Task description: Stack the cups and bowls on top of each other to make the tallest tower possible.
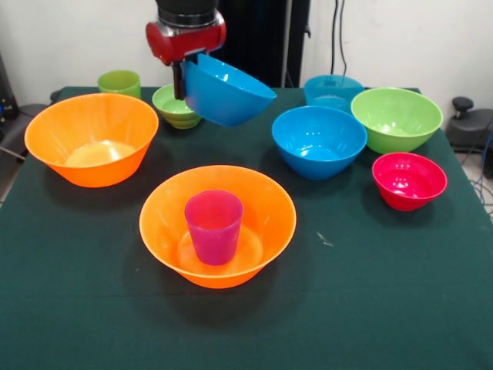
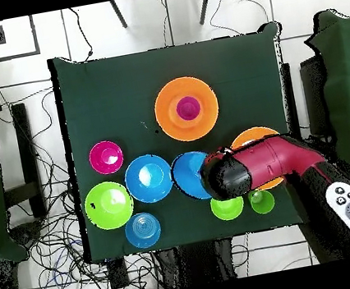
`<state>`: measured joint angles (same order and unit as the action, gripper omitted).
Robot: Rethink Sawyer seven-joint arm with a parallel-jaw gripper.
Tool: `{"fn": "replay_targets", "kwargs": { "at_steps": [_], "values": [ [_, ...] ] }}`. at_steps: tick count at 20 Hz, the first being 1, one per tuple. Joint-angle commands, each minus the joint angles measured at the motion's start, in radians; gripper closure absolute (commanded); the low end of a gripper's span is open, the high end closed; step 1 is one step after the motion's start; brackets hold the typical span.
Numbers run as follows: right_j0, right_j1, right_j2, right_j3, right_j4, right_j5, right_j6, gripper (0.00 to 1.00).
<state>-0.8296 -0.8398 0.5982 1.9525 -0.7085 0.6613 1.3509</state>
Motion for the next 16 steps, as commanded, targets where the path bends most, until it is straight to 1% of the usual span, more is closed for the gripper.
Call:
{"fn": "replay_targets", "kwargs": {
  "at_steps": [1,4,7,11,16],
  "values": [
    [-0.030,-0.058,0.097,0.044,0.137,0.135,-0.108,1.00],
    [-0.050,-0.058,0.127,0.030,0.200,0.184,-0.137,1.00],
    [-0.078,-0.050,0.157,0.011,0.243,0.227,-0.171,1.00],
    [-0.083,-0.013,0.178,-0.036,0.269,0.261,-0.172,1.00],
    [-0.081,0.070,0.191,-0.093,0.288,0.261,-0.148,1.00]
  ]
}}
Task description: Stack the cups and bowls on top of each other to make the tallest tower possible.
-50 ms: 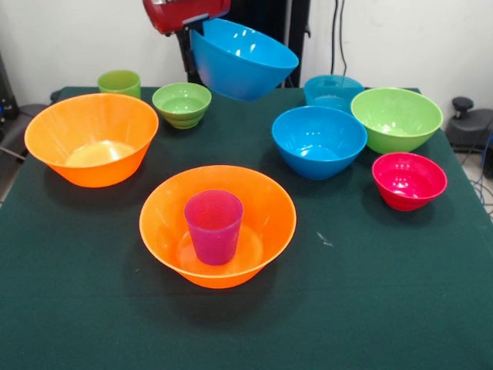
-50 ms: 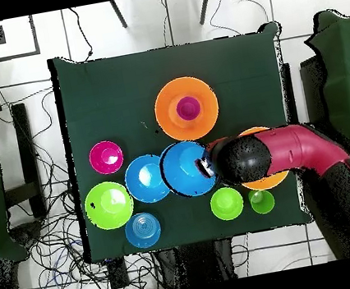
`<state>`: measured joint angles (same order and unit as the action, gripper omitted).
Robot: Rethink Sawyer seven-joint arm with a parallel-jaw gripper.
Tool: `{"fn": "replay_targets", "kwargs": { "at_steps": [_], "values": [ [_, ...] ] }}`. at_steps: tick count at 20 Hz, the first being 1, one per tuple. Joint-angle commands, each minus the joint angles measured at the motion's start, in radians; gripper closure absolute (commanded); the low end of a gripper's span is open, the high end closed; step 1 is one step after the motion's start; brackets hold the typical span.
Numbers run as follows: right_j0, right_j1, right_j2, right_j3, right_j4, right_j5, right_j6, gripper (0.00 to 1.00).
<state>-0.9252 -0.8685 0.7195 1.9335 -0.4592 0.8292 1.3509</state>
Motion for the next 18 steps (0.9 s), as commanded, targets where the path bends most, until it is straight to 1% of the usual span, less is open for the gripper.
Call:
{"fn": "replay_targets", "kwargs": {
  "at_steps": [1,5,8,12,18],
  "values": [
    [0.013,0.117,0.072,-0.085,0.043,0.095,-0.147,1.00],
    [-0.006,0.201,0.086,-0.130,0.061,0.091,-0.165,1.00],
    [-0.012,0.243,0.096,-0.165,0.070,0.092,-0.166,1.00],
    [-0.031,0.281,0.115,-0.205,0.085,0.117,-0.190,1.00],
    [-0.038,0.310,0.140,-0.249,0.109,0.153,-0.177,1.00]
  ]
}}
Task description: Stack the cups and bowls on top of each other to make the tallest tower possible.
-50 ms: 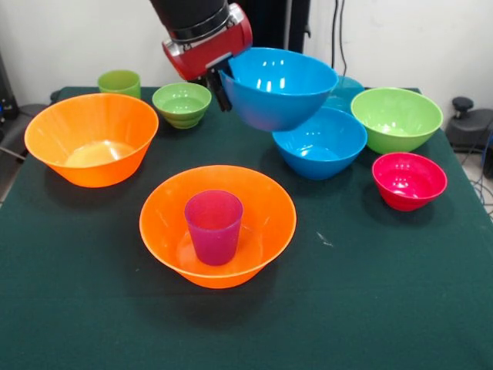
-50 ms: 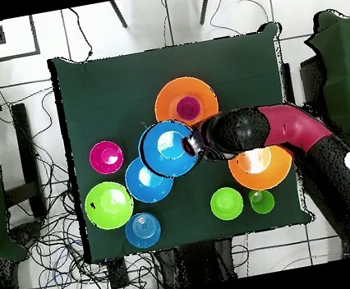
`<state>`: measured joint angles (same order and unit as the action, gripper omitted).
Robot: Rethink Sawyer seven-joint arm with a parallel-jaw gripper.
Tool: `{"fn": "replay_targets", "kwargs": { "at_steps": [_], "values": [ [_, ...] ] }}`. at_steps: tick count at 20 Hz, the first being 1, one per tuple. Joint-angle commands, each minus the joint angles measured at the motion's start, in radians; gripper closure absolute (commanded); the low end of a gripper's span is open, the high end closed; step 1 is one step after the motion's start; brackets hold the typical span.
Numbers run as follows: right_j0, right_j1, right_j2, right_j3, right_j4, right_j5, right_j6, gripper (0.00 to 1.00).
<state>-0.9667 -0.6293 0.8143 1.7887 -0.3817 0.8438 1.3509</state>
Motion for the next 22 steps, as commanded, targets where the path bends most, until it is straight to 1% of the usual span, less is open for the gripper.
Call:
{"fn": "replay_targets", "kwargs": {
  "at_steps": [1,9,11,12,17,22],
  "values": [
    [0.004,0.072,0.048,-0.111,0.034,0.148,-0.175,1.00],
    [0.010,0.070,0.064,-0.156,0.045,0.210,-0.160,1.00],
    [0.012,0.073,0.064,-0.165,0.041,0.221,-0.159,1.00],
    [0.018,0.083,0.063,-0.186,0.038,0.230,-0.162,1.00],
    [0.009,0.096,0.071,-0.210,0.024,0.255,-0.181,1.00],
    [0.013,0.121,0.066,-0.248,-0.004,0.266,-0.195,1.00]
  ]
}}
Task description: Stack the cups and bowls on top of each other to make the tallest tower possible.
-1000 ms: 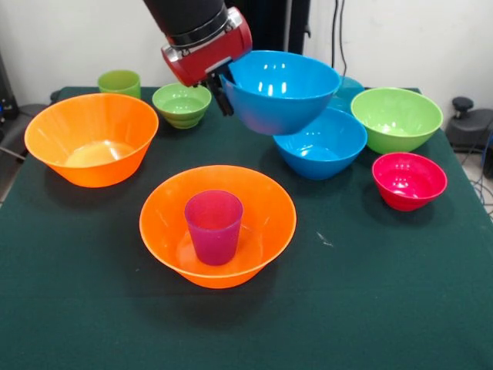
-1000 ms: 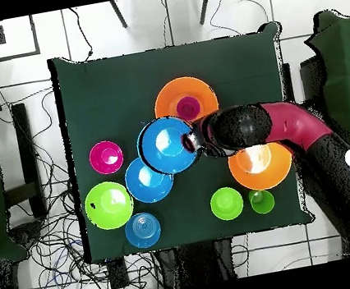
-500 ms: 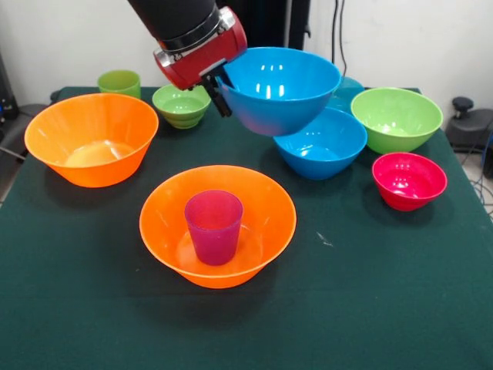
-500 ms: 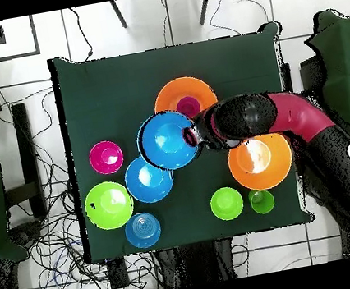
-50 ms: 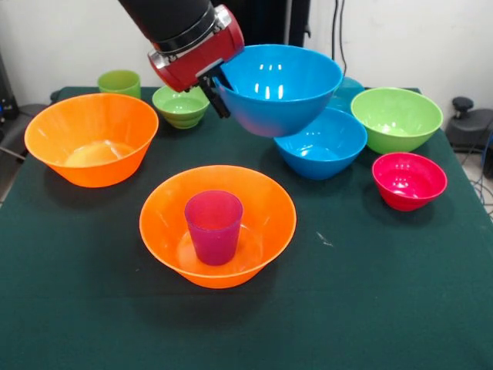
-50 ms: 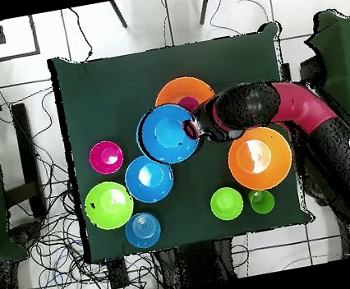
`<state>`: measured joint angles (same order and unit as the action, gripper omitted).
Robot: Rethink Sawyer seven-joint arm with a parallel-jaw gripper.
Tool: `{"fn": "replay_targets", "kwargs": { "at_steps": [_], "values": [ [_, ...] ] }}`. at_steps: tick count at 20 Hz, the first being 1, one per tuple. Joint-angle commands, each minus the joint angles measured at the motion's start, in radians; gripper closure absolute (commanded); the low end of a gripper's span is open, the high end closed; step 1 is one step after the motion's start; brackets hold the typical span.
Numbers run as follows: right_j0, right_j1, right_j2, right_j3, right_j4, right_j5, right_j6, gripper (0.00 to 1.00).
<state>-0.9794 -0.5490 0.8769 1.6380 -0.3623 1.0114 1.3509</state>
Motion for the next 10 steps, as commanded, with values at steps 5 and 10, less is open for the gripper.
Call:
{"fn": "replay_targets", "kwargs": {
  "at_steps": [5,10],
  "values": [
    [0.015,0.062,-0.002,-0.123,-0.045,0.110,-0.232,1.00],
    [0.011,0.071,-0.011,-0.168,-0.058,0.151,-0.266,1.00]
  ]
}}
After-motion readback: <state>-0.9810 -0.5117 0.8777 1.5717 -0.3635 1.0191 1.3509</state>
